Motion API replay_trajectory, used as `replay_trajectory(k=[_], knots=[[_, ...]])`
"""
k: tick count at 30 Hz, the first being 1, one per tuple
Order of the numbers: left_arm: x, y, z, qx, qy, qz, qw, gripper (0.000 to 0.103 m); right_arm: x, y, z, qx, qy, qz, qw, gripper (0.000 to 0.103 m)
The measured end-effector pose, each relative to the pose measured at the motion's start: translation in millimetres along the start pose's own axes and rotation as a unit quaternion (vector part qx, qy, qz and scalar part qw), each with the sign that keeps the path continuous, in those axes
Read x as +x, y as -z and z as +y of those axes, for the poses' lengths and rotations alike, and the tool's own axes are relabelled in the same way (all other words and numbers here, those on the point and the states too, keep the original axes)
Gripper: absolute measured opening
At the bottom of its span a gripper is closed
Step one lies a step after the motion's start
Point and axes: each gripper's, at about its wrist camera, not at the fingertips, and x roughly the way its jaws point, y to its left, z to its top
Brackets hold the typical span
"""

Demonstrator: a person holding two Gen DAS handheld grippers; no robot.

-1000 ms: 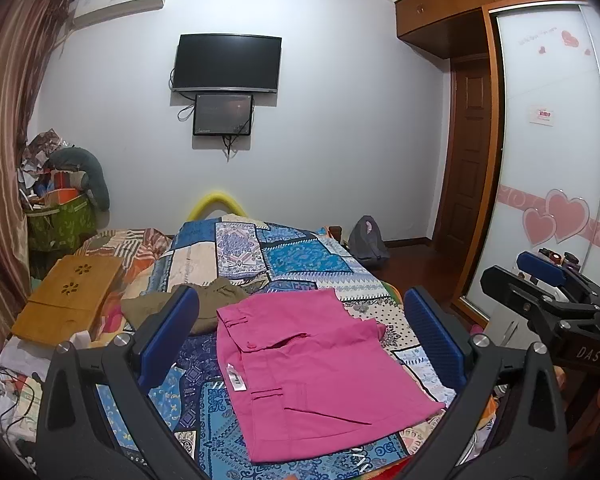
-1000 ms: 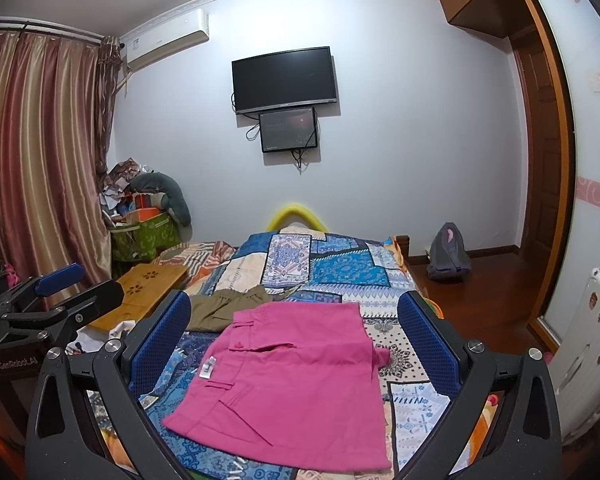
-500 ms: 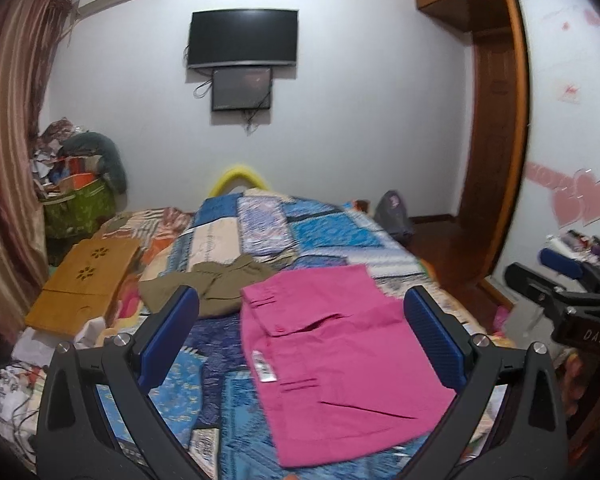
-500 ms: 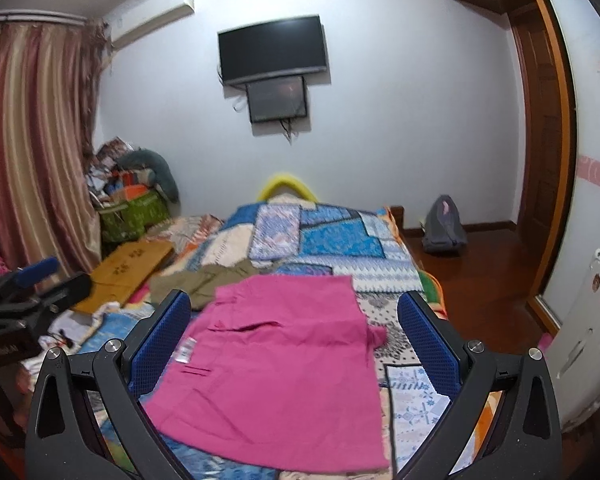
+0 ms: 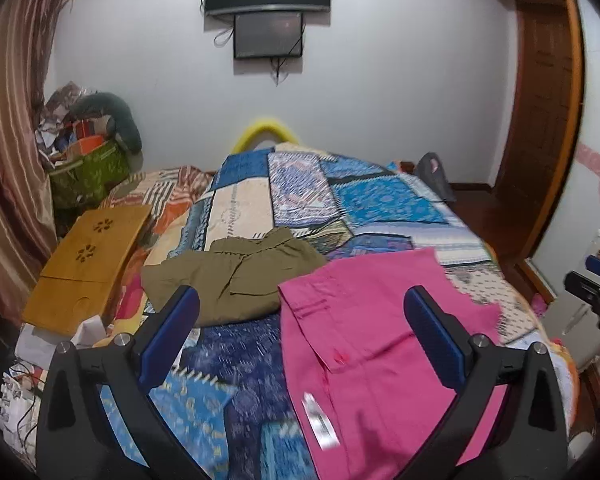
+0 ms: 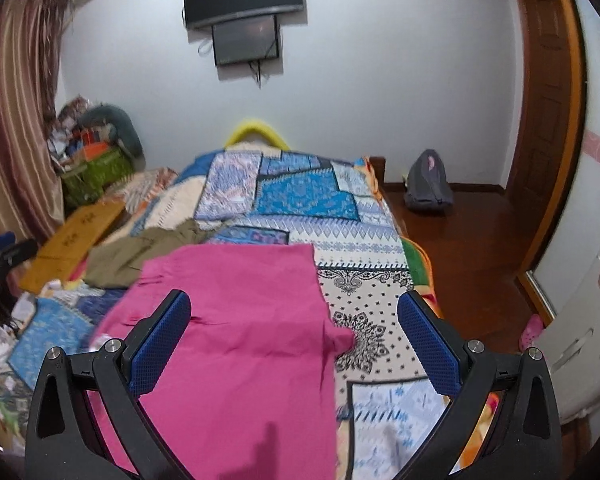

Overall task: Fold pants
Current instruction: 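Grasp the waistband edge of the pink pants with both grippers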

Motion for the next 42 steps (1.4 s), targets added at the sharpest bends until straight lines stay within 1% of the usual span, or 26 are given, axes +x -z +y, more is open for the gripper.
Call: replay_trajectory(k=[2, 4, 8, 11, 13, 15, 18, 19, 22, 25, 27, 28, 29, 31, 33, 35, 36, 37, 38, 40, 41, 42], knots=[[29, -5, 3, 0.004, -0.011, 0.012, 0.9999, 0.103, 15, -5, -4, -0.001, -0.016, 0.010, 1.000, 0.103], [58, -8, 7, 0.008, -0.016, 0.027, 0.9995, 0.103, 30, -11, -8, -0.001, -0.022, 0.017, 1.000, 0.103], [115, -11, 20, 0.015, -0.036, 0.062, 0.9973, 0.103, 60, -21, -19, 0.000, -0.034, 0.014, 0.999, 0.102], [155, -9, 27, 0.014, -0.037, 0.089, 0.9953, 0.103, 92, -29, -26, 0.003, -0.048, 0.030, 0.998, 0.102], [179, -5, 30, 0.012, -0.038, 0.107, 0.9934, 0.103, 113, -30, -27, -0.004, -0.053, 0.049, 0.997, 0.102], [203, 0, 32, 0.004, -0.027, 0.131, 0.9910, 0.103, 136, -28, -26, -0.021, -0.052, 0.072, 0.996, 0.102], [230, 7, 26, 0.010, -0.013, 0.157, 0.9875, 0.091, 163, -27, -28, -0.033, -0.063, 0.102, 0.992, 0.102], [239, 10, 24, 0.012, -0.008, 0.166, 0.9860, 0.090, 171, -27, -29, -0.032, -0.069, 0.115, 0.990, 0.101], [261, 17, 20, 0.013, 0.000, 0.185, 0.9826, 0.086, 194, -33, -33, -0.035, -0.082, 0.143, 0.986, 0.097], [277, 25, 18, 0.012, 0.008, 0.198, 0.9800, 0.085, 210, -38, -40, -0.039, -0.081, 0.154, 0.984, 0.097], [282, 27, 19, 0.006, 0.017, 0.202, 0.9793, 0.085, 222, -41, -41, -0.047, -0.076, 0.160, 0.983, 0.095], [282, 28, 21, 0.004, 0.024, 0.203, 0.9789, 0.081, 227, -41, -41, -0.049, -0.074, 0.162, 0.983, 0.094], [284, 29, 23, -0.002, 0.041, 0.208, 0.9774, 0.078, 232, -41, -41, -0.053, -0.069, 0.163, 0.983, 0.093], [288, 31, 27, -0.019, 0.068, 0.220, 0.9729, 0.067, 242, -41, -41, -0.060, -0.066, 0.164, 0.982, 0.093], [290, 33, 29, -0.032, 0.085, 0.229, 0.9692, 0.063, 251, -41, -39, -0.071, -0.066, 0.170, 0.981, 0.085], [291, 34, 29, -0.033, 0.093, 0.230, 0.9681, 0.061, 257, -41, -37, -0.085, -0.066, 0.173, 0.979, 0.079], [291, 34, 28, -0.032, 0.097, 0.229, 0.9681, 0.054, 260, -41, -36, -0.088, -0.066, 0.175, 0.978, 0.078], [290, 35, 27, -0.032, 0.107, 0.225, 0.9679, 0.039, 263, -42, -35, -0.089, -0.066, 0.178, 0.978, 0.076], [289, 35, 25, -0.027, 0.101, 0.222, 0.9695, 0.035, 266, -40, -35, -0.085, -0.069, 0.180, 0.978, 0.073], [288, 37, 22, -0.012, 0.083, 0.220, 0.9719, 0.014, 270, -36, -36, -0.071, -0.070, 0.178, 0.979, 0.071], [289, 38, 22, -0.013, 0.085, 0.223, 0.9710, 0.014, 269, -34, -35, -0.067, -0.070, 0.171, 0.981, 0.071], [289, 38, 24, -0.017, 0.087, 0.223, 0.9708, 0.014, 268, -34, -35, -0.065, -0.073, 0.165, 0.981, 0.065]])
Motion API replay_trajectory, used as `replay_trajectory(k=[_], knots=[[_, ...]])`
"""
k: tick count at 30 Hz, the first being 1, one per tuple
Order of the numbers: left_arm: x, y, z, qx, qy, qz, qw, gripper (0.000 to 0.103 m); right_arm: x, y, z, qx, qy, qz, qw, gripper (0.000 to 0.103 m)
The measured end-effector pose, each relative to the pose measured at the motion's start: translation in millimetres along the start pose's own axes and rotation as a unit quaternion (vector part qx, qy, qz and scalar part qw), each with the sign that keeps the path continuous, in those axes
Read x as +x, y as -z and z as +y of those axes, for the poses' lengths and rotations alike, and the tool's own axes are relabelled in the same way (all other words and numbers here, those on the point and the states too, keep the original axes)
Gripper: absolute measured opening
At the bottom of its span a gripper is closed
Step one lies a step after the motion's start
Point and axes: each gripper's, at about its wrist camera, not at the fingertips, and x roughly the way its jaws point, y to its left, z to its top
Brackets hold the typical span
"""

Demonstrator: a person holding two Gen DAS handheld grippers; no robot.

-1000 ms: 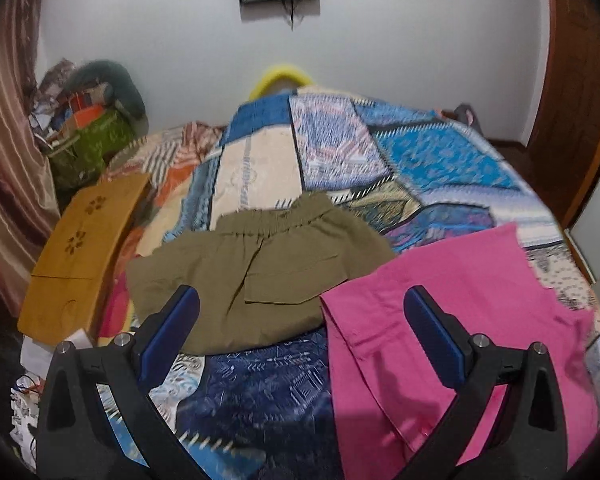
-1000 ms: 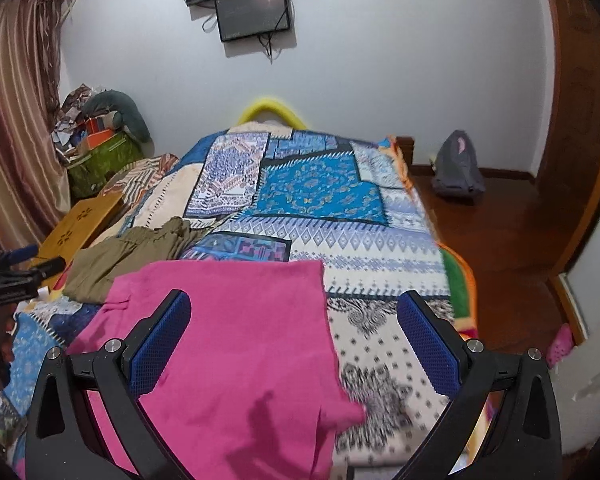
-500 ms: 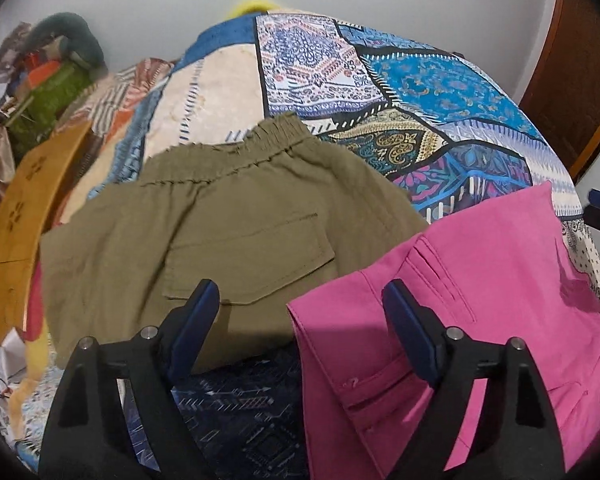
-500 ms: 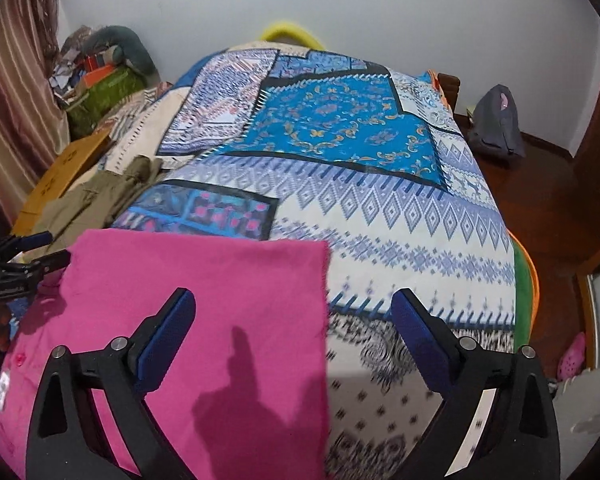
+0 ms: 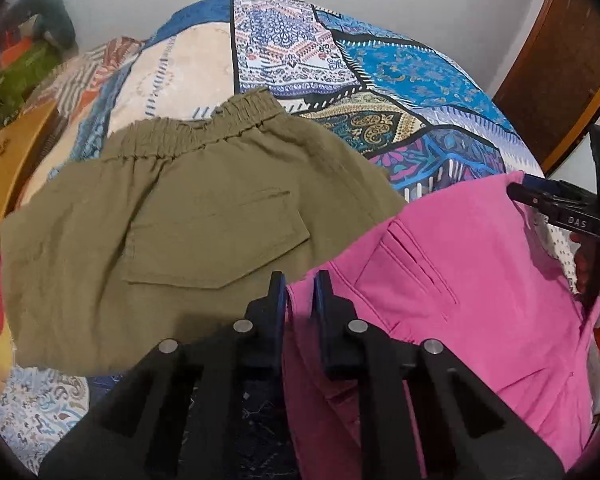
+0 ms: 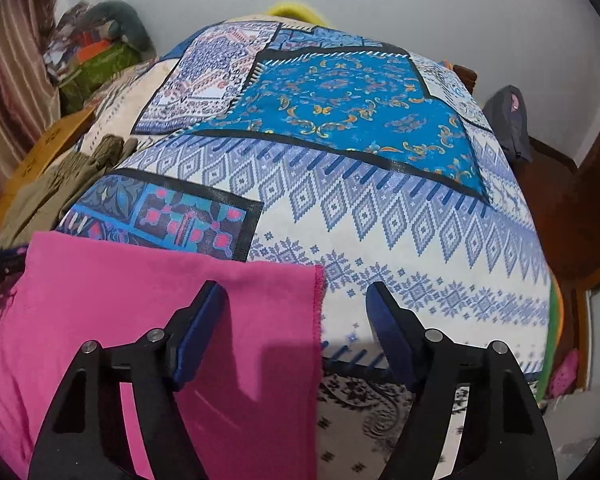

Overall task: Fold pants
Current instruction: 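Grasp the waistband edge of the pink pants with both grippers, then lift the waistband and fold the pink pants over onto the legs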

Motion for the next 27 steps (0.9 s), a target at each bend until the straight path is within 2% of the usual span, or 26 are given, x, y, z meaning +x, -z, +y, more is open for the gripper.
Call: replay_trajectory(k=[1, 3, 4, 6, 8, 15, 20, 27], knots=[[-1, 0, 1, -0.001, 0.003, -0.002, 1.0000, 0.012, -2, 0, 0, -0.001, -0.009, -0.007, 1.000, 0.061], [-5, 0, 1, 0.001, 0.001, -0.006, 1.0000, 0.011, -2, -1, 3, -0.004, -0.017, -0.011, 1.000, 0.042], [-8, 1, 0, 0.002, -0.001, -0.009, 1.0000, 0.011, -2, -3, 5, -0.006, -0.020, -0.011, 1.000, 0.037], [-13, 1, -1, 0.005, -0.007, -0.015, 0.9999, 0.010, -3, -6, 7, -0.011, -0.029, -0.008, 0.999, 0.017], [-22, -1, -2, 0.012, -0.015, -0.027, 0.9995, 0.010, -7, -9, 9, -0.008, -0.037, -0.016, 0.999, 0.011], [-62, -19, -8, 0.035, -0.030, -0.065, 0.9968, 0.010, -46, -24, 17, -0.020, -0.039, -0.082, 0.996, 0.008], [-107, -30, -20, 0.050, -0.035, -0.104, 0.9927, 0.010, -85, -36, 24, -0.018, -0.033, -0.116, 0.993, 0.007], [-173, -13, -50, 0.075, -0.027, -0.142, 0.9867, 0.010, -154, -19, 36, -0.020, -0.031, -0.153, 0.988, 0.007]])
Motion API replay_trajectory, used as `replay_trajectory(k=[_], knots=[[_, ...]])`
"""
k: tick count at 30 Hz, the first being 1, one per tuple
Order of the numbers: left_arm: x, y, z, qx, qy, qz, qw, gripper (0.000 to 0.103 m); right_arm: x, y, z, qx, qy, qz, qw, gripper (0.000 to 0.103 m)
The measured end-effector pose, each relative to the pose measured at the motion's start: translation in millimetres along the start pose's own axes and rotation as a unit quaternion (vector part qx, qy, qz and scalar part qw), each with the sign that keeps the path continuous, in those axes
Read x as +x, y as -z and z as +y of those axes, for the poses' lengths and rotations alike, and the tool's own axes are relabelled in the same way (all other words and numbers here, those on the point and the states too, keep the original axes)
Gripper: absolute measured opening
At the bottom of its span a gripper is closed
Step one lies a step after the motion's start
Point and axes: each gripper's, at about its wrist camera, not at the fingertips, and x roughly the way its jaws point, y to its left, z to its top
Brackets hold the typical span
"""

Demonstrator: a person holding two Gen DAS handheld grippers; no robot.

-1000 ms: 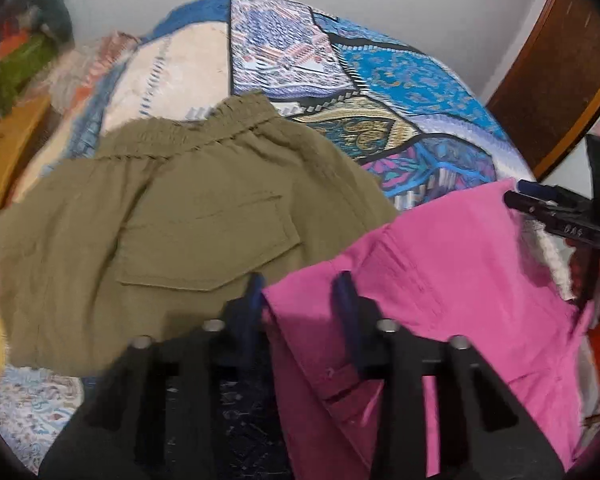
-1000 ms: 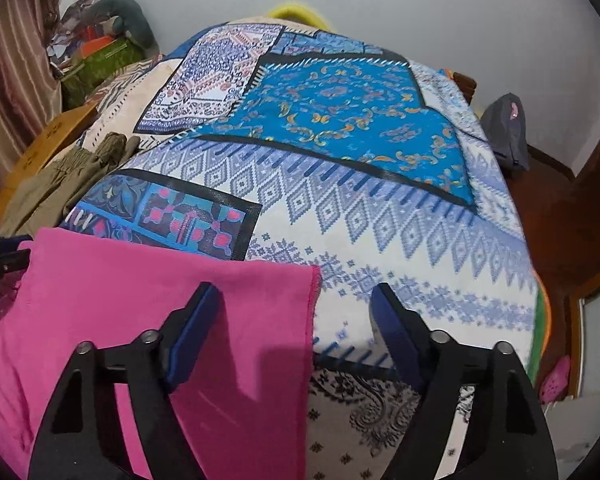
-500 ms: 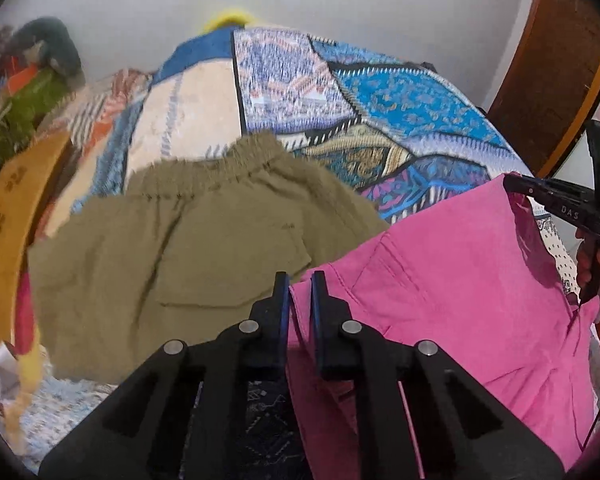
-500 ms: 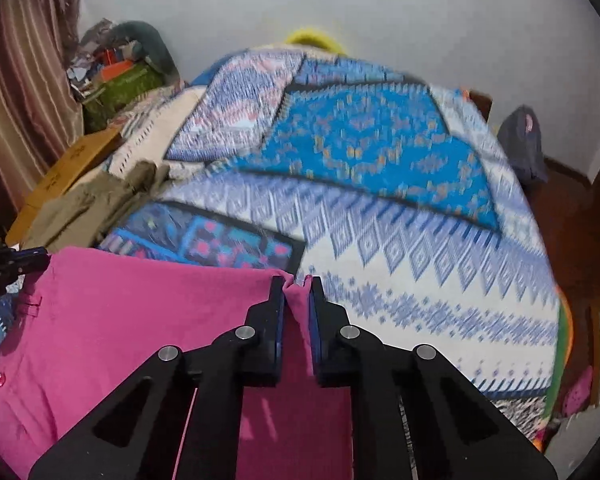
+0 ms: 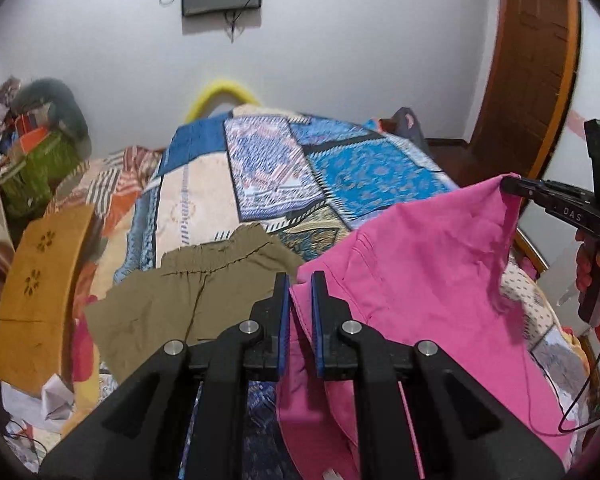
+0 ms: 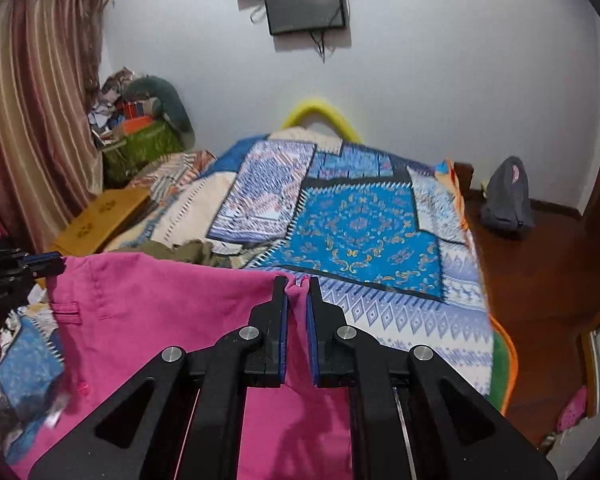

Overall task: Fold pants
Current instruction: 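Lift the waistband and fold the pink pants over onto the legs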

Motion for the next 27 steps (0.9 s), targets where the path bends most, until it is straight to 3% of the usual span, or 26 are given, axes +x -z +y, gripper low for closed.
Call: replay_trajectory(k=[16, 27], knots=[[-129, 66, -56, 0.043, -0.001, -0.025, 0.9987, 0.010, -145, 71, 33, 0.022, 0.001, -0.035, 0.999, 0.007], [-163, 166, -90, 0.077, 0.027, 0.016, 0.9965, 0.010, -169, 159, 49, 0.067, 0.013, 0.007, 0.998, 0.007]])
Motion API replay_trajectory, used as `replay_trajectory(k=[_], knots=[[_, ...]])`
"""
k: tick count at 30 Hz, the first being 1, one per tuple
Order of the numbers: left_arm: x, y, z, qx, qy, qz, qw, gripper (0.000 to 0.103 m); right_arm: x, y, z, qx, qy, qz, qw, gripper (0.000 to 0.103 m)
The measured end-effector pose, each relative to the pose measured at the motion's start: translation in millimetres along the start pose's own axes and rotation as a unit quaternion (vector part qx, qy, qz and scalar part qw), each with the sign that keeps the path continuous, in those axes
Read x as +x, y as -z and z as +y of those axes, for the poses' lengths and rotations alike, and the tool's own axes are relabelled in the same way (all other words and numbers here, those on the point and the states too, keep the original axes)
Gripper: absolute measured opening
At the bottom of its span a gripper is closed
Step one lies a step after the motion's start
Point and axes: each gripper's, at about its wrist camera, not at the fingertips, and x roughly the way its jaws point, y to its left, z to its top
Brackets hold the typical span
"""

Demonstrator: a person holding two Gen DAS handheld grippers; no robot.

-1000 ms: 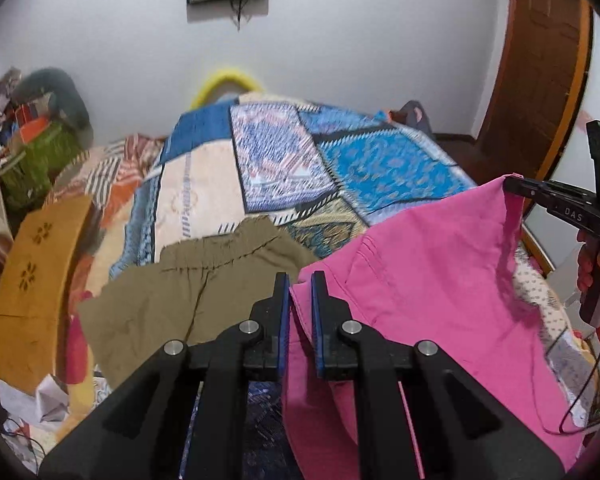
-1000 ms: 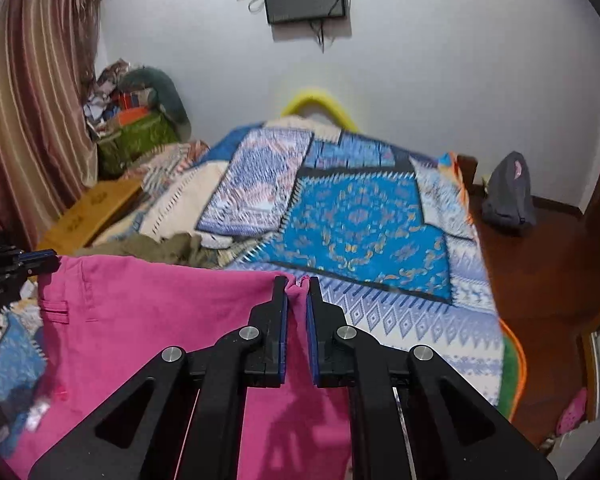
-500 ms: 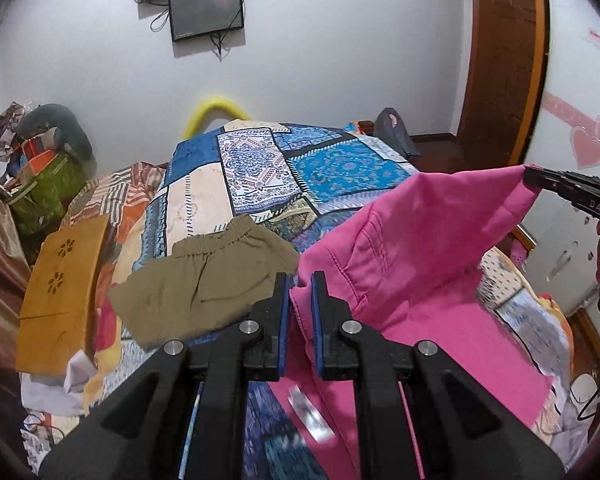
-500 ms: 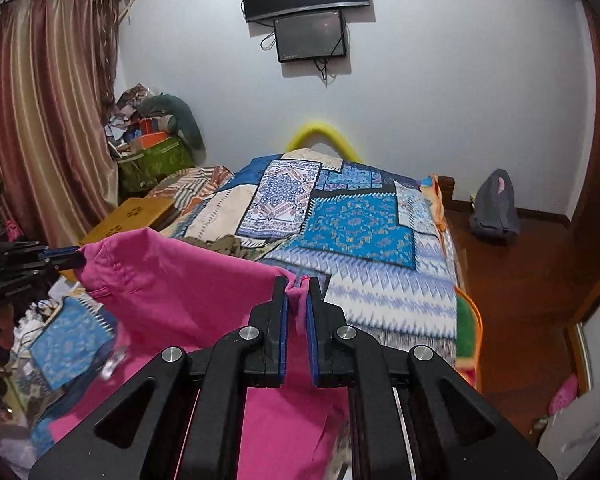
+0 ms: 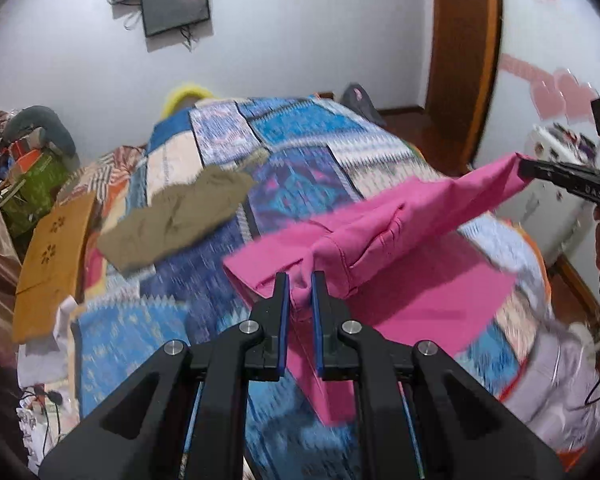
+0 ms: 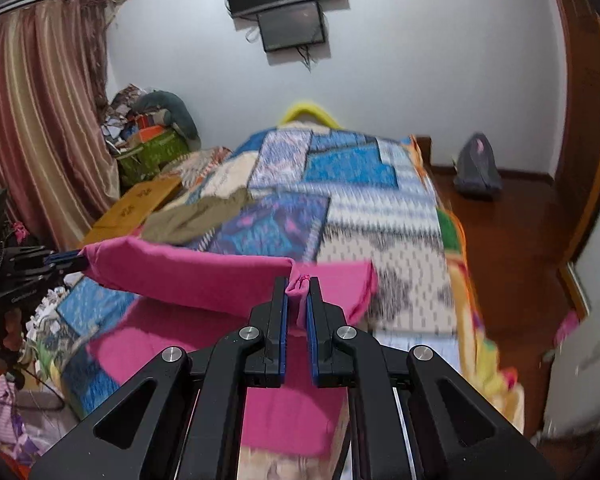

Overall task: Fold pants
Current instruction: 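Lift the waistband and fold the pink pants over onto the legs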

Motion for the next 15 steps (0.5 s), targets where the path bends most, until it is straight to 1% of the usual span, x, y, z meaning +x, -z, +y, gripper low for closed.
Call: replay_trajectory(k=[3, 7, 12, 15], knots=[[-1, 21, -13, 0.009, 0.006, 0.011, 0.9999, 0.010, 2, 15, -4, 0.018, -0.001, 0.014, 1.000, 0.007], [1, 40, -23, 0.020, 0.008, 0.023, 0.9995, 0.010, 1, 34, -5, 0.030, 0.005, 0.017, 0.999, 0.007], [5, 55, -18, 0.002, 0.020, 0.045, 0.9988, 0.010, -5, 67, -5, 0.030, 0.025, 0.035, 0.999, 0.008], [6, 61, -17, -0.002, 0.022, 0.051, 0.9985, 0.010, -2, 79, -7, 0.027, 0.043, 0.043, 0.998, 0.008]])
